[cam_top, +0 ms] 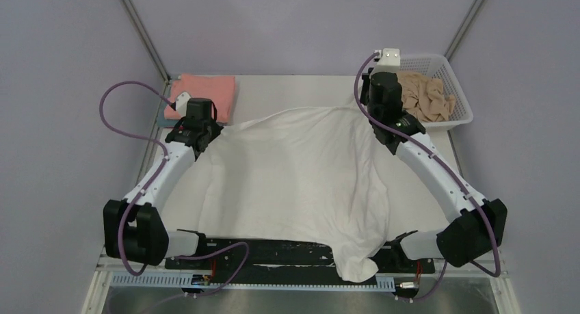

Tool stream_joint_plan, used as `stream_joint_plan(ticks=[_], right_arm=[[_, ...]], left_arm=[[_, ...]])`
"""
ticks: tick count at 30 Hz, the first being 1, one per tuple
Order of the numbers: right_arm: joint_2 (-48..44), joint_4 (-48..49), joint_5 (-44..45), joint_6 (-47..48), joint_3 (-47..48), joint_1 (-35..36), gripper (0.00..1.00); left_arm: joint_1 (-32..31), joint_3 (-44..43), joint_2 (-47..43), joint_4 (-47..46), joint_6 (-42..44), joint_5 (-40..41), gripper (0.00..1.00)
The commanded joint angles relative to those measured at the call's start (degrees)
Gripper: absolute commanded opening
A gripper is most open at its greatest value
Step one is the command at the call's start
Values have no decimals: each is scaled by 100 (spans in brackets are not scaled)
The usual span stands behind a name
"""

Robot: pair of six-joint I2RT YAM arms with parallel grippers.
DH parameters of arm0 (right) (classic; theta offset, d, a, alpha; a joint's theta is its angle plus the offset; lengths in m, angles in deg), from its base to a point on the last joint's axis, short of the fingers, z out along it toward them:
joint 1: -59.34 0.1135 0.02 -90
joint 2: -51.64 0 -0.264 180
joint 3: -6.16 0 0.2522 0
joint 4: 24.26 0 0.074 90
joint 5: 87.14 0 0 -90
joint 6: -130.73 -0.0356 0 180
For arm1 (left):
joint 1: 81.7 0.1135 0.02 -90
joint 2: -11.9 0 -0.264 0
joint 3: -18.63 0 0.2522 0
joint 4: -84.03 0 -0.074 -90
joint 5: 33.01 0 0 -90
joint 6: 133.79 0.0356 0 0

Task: Fold and stack the t-shirts
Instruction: Flatten out the tshirt

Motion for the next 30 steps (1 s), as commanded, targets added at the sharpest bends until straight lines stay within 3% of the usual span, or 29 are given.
stream_joint_plan(ticks=[1,9,18,20,21,22,23,24,26,29,30], right_arm=[[496,634,-193,-400,169,-400,0],[2111,643,-721,-548,896,-819,0],[4168,621,-889,-667,2442,-1090,4],[4920,623,-951,-973,3037,-1199,11],[5293,618,-1078,-1011,3443,-1274,13],[5645,598,-1176,-1038,3868,-1325,17],[6018,430,-1243,-1041,4396,-1356,24],[6313,118,-1354,-1007,5139,-1381,31],[6501,-304,-1532,-952,5721,-1373,57],[5920,-236,-1766,-958,5057,-1370,81],[5651,-157,-1863,-966,4722,-1367,94]], left_arm=[[73,-446,933,-781,-112,289,0],[184,-1639,2716,-783,-7,107,0],[314,-3865,4776,-193,13,-15,0],[345,-4410,5147,121,-47,-87,17],[357,-4754,5253,205,-76,-133,44],[358,-4902,5391,362,-85,-232,59],[363,-5090,5419,378,-61,-294,86],[360,-5123,5393,303,-43,-485,96],[348,-4873,5137,-13,52,-808,100],[297,-4326,4455,-475,167,-1119,100],[284,-4030,4322,-662,182,-1208,100]])
